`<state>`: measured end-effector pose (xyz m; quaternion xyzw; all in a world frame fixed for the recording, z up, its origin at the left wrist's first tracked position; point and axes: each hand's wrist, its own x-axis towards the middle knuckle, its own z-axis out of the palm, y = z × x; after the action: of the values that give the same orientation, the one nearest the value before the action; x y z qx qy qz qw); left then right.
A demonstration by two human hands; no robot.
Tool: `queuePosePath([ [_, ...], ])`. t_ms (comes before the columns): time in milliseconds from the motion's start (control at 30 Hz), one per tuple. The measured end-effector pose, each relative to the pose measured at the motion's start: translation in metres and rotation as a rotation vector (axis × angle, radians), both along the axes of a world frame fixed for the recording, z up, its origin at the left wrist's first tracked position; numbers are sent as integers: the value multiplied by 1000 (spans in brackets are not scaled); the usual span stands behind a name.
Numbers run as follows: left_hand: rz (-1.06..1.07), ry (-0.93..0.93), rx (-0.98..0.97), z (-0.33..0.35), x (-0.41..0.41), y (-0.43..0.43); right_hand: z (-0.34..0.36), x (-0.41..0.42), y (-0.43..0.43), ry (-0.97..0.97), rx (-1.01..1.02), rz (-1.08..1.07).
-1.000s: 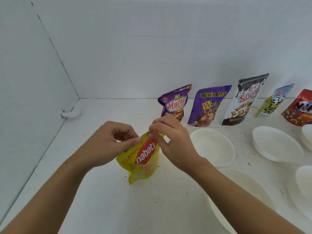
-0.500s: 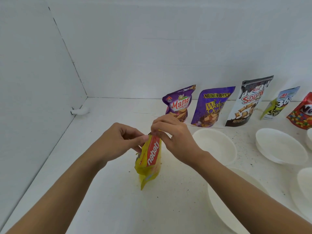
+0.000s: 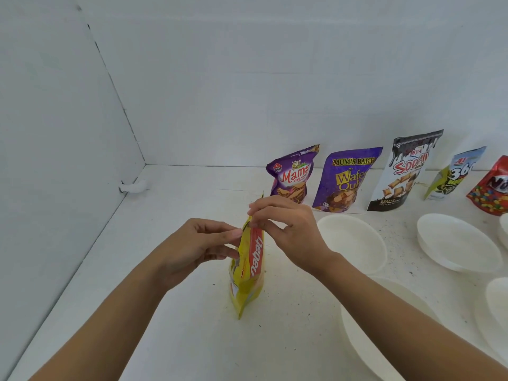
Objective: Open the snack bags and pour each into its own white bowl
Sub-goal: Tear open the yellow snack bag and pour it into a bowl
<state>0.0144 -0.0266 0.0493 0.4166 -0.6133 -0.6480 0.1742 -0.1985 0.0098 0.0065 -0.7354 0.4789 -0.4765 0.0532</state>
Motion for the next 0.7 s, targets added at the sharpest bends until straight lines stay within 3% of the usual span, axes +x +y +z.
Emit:
queuePosePath([
  [267,18,6,-11,-3,1,-1,2,5,2,90,30,-11],
  [400,77,-46,-199,-2,-7,3,1,9,3,205,-55,-48],
  [567,195,-20,-351,2,-14,9,3,6,8,143,72,2],
  [700,87,0,-483,1,-10,8,11,1,8,100,170,99],
])
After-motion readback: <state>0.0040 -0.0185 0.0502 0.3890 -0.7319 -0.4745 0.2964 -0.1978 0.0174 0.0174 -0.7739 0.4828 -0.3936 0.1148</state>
